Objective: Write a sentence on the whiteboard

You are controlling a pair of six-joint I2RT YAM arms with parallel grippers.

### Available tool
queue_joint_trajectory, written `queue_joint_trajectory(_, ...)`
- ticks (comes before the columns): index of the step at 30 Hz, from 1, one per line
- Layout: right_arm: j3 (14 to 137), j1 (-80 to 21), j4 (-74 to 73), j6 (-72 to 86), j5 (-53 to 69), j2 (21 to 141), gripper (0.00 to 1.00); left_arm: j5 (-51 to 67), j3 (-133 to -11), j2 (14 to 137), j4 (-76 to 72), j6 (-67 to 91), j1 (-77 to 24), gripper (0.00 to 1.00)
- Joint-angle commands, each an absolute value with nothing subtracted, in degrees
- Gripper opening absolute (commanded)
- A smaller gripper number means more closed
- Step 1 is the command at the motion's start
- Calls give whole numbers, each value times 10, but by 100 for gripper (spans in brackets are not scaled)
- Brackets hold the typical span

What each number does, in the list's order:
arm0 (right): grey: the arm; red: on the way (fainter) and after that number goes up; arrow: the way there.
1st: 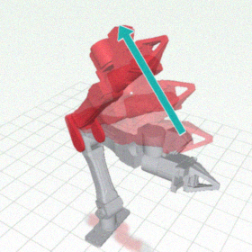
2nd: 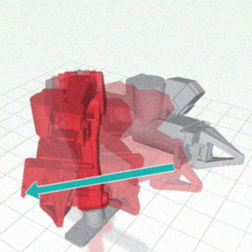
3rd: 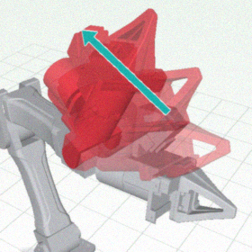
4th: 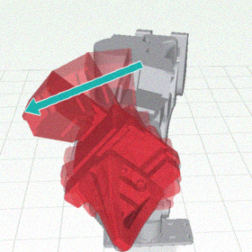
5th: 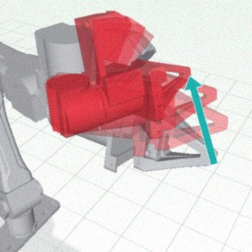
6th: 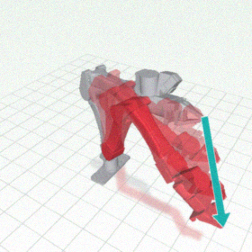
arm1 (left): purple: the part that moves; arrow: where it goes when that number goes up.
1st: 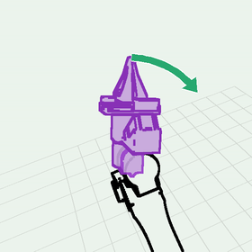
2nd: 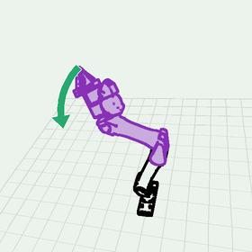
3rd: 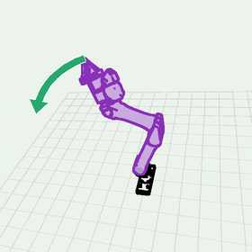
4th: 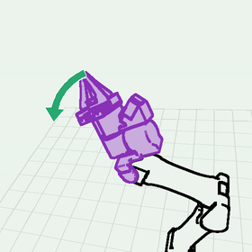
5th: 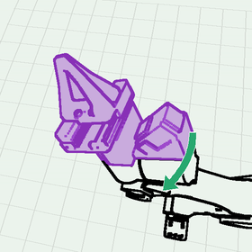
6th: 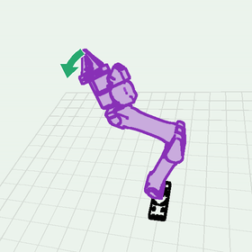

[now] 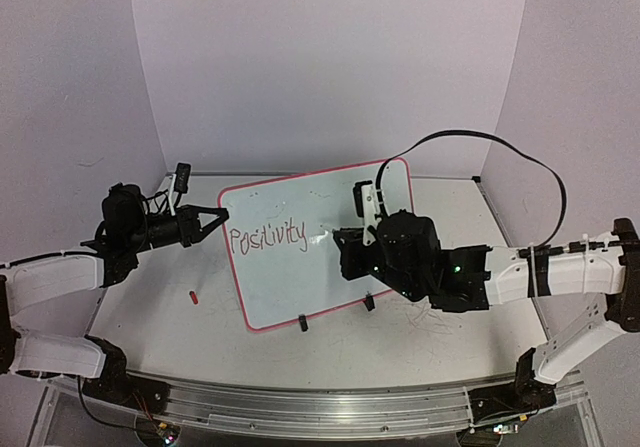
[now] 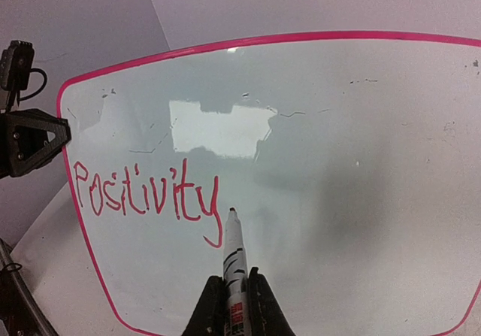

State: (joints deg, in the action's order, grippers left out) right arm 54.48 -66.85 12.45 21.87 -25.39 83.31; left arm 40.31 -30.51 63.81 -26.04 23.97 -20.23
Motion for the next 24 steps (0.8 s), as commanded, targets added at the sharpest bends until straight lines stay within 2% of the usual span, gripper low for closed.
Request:
queue_joint_trajectory(1,553,-670,142,209,-258,840,0,389,-329,650,-268,215,-211,0)
queue_joint_trajectory(24,549,-648,157,188,-260,858,0,378,-320,646,-267,201,-216,0)
